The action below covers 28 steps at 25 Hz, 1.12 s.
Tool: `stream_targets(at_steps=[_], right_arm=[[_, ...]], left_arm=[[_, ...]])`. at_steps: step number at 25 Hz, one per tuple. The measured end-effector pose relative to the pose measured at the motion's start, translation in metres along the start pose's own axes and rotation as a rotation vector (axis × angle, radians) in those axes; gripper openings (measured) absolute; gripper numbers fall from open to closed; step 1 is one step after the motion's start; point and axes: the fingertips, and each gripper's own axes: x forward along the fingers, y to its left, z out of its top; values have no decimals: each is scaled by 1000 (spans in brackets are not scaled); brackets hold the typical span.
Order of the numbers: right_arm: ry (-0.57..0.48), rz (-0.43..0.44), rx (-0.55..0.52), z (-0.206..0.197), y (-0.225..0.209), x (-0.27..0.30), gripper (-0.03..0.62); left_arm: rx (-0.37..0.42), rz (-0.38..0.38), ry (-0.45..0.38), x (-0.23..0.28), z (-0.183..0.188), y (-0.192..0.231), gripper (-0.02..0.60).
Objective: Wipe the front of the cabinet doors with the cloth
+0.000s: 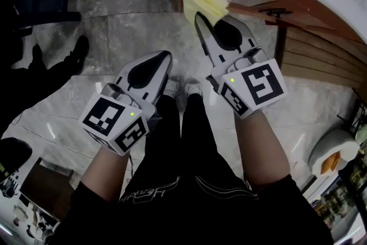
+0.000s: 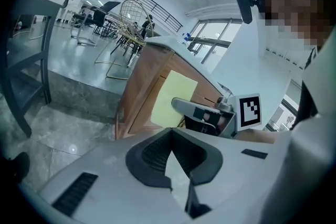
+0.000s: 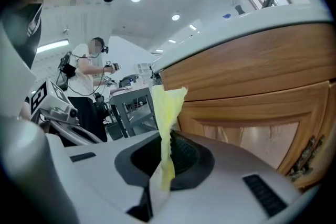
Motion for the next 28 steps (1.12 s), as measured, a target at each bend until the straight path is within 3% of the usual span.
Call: stream_targets(at_steps=[7,28], right_arm=[[12,-38,-57,-4,-9,20,41],[-9,-134,-36,-12,-31,29,41]], left_arm=[[-38,22,-6,0,-6,3,6],[-32,0,52,5,-20,-3,6]])
